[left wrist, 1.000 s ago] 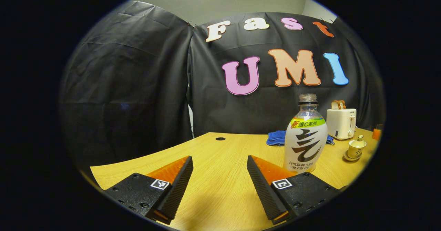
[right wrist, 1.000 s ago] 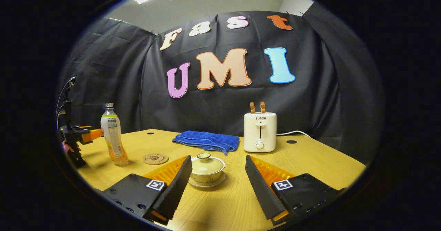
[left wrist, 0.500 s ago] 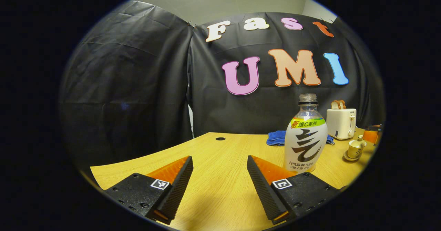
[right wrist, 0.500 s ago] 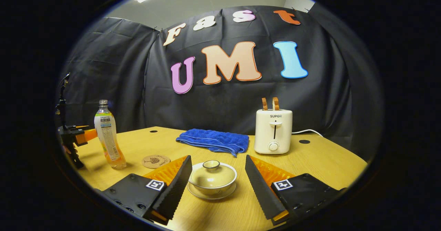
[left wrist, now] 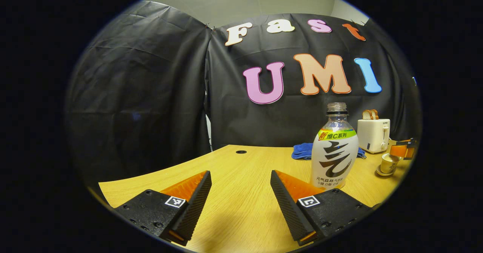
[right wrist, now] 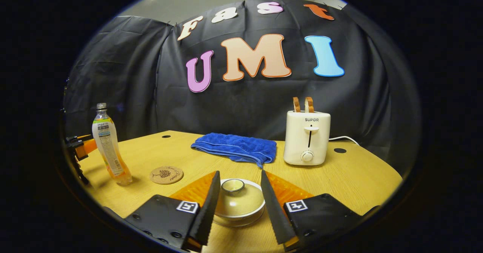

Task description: Open the teacup lid with one hand, grasp the water bottle and pour water into the teacup with the other hand; after pouring, place the water bottle on the coaster and then close the teacup lid.

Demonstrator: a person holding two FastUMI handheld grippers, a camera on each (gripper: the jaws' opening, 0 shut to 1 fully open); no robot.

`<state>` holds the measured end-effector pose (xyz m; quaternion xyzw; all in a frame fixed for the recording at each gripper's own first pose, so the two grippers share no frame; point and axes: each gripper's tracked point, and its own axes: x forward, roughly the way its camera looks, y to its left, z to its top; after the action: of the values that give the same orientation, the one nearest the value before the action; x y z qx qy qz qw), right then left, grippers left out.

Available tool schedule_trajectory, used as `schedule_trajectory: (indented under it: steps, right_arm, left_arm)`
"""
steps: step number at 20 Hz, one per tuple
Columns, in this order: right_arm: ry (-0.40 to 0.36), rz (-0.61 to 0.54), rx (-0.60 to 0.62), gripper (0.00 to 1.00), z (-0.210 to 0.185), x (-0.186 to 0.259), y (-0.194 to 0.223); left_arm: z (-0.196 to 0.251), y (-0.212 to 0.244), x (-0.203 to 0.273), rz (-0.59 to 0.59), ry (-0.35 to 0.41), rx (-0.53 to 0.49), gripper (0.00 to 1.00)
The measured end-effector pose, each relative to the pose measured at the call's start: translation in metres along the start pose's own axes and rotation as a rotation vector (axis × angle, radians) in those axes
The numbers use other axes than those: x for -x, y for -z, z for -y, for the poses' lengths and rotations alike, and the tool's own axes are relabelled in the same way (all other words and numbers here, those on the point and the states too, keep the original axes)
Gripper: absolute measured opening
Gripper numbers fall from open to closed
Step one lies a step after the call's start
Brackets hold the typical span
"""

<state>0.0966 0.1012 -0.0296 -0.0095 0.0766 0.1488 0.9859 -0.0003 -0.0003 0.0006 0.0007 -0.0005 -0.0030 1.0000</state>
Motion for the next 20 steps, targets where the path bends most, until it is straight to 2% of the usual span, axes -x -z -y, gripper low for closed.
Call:
schedule_trajectory:
  steps: [2, 3, 7, 9, 16, 20]
  right_arm:
    - [-0.001, -0.014, 0.000, 0.67, 0.000, -0.001, 0.003]
    - [-0.011, -0.021, -0.005, 0.67, -0.002, -0.004, 0.004]
    - [-0.035, -0.017, 0.031, 0.43, -0.009, 0.000, 0.002]
    - [-0.031, -0.014, 0.043, 0.34, -0.009, -0.002, 0.002]
    - [-0.059, -0.023, 0.001, 0.33, -0.009, -0.002, 0.004]
    - [-0.057, 0.017, 0.042, 0.34, -0.013, 0.003, -0.003]
  left_arm:
    - [0.000, 0.000, 0.000, 0.000, 0.000, 0.000, 0.92]
    - [0.000, 0.000, 0.000, 0.000, 0.000, 0.000, 0.92]
    - [0.000, 0.000, 0.000, 0.000, 0.000, 0.000, 0.92]
    - [0.000, 0.000, 0.000, 0.000, 0.001, 0.000, 0.92]
    - [0.000, 0.000, 0.000, 0.000, 0.001, 0.001, 0.92]
    - [0.000, 0.000, 0.000, 0.001, 0.001, 0.001, 0.92]
